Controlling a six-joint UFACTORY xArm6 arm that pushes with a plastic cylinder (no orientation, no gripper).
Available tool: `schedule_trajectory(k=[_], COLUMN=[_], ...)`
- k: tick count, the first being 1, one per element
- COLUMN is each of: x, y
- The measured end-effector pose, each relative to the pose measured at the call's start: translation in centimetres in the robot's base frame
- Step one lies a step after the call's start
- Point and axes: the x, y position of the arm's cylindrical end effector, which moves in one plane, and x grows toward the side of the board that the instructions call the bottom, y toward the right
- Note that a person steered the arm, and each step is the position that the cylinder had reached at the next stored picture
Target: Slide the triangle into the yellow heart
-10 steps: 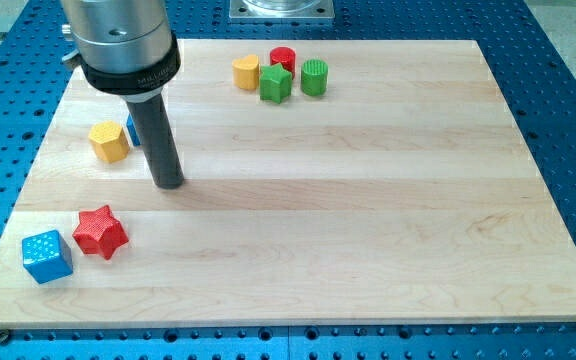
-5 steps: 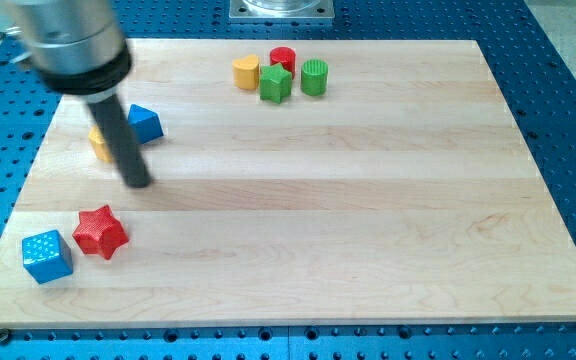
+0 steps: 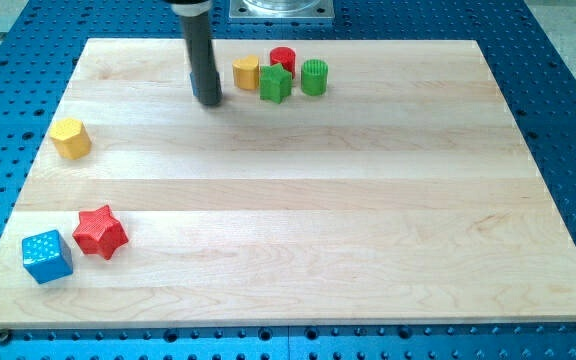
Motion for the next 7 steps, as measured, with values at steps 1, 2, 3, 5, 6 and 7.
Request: schedule_trajectory(k=[1,2,3,5,6,7], x=[0.2,2.7,-0.6,1.6,9.2,19.5], y=[-1.4,-6.6,-8.2,-1.2,-6.5,-2.5])
